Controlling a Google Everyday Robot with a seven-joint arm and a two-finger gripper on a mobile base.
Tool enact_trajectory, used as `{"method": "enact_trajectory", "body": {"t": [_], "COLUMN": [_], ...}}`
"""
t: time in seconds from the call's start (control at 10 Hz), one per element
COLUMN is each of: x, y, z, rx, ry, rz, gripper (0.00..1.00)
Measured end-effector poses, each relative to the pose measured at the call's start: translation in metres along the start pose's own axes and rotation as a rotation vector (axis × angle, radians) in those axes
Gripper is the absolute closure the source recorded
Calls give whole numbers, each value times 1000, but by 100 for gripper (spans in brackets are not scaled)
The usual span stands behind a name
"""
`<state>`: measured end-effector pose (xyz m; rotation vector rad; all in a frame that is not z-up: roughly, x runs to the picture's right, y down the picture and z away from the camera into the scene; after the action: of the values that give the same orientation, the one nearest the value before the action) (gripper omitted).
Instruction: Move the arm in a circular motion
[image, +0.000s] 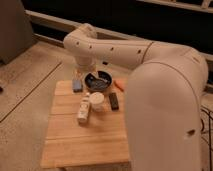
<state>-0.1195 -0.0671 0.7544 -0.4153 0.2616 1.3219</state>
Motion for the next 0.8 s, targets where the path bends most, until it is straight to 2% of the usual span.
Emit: {"method": "enact_trajectory", "body": {"t": [0.2,0.3,0.4,0.6,0.7,0.8], "x": [1,3,16,39,58,72], "y": [40,51,77,102,110,110], "z": [-4,-6,-17,-30,-37,-39], "rx": [-54,-72,-127,-183,-203,-206], "ry": [-10,-15,-26,-40,-47,-45], "rz": [-86,-105,-138,-161,-163,-159], "gripper": [35,35,35,35,35,35]}}
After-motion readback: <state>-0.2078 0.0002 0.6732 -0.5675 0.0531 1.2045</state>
